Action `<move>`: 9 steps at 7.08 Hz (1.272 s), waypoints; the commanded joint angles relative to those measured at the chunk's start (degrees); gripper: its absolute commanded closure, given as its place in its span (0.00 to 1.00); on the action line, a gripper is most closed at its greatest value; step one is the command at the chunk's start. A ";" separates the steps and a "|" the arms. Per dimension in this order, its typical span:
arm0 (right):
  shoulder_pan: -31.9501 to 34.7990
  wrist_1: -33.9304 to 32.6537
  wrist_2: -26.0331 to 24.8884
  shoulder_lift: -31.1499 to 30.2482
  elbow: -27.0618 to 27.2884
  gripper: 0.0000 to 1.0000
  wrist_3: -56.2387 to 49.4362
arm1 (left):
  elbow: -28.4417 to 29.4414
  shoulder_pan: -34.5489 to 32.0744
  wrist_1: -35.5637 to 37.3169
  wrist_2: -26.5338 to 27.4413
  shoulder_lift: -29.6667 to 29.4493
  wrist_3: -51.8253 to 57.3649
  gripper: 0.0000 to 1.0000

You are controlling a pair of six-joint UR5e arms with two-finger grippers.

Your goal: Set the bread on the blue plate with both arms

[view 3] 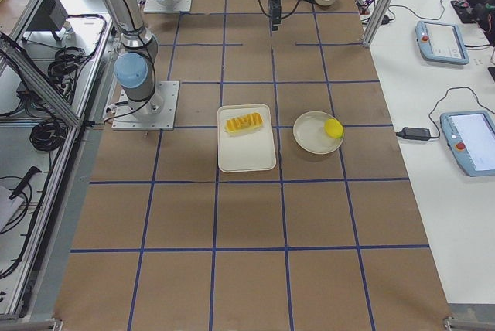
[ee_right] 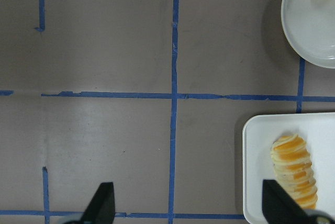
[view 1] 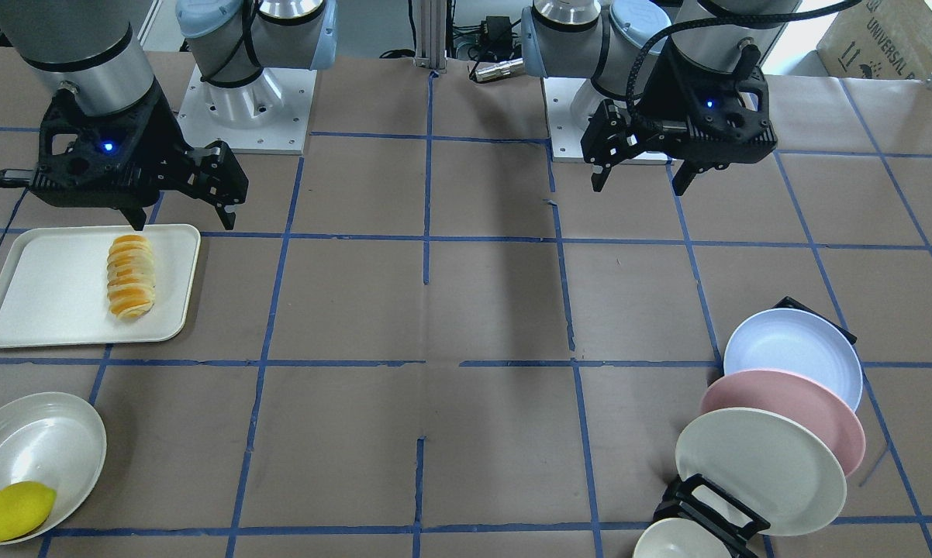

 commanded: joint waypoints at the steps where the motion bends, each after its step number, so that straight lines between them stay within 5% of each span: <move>1: -0.01 0.00 -0.21 0.08 0.09 0.00 -0.09 | -0.24 0.00 0.00 0.00 0.00 0.00 0.00; 5: -1.15 -0.96 -0.56 0.17 1.31 0.01 -2.70 | 0.19 0.00 -1.22 0.35 0.26 0.09 0.00; 7: -10.15 -3.66 -0.04 2.97 2.97 0.04 -14.28 | 0.81 0.00 -3.52 2.72 0.00 0.09 0.00; 9: -19.57 -11.54 -0.21 3.33 13.21 0.08 -27.89 | 0.46 0.35 -3.60 4.82 0.17 3.05 0.00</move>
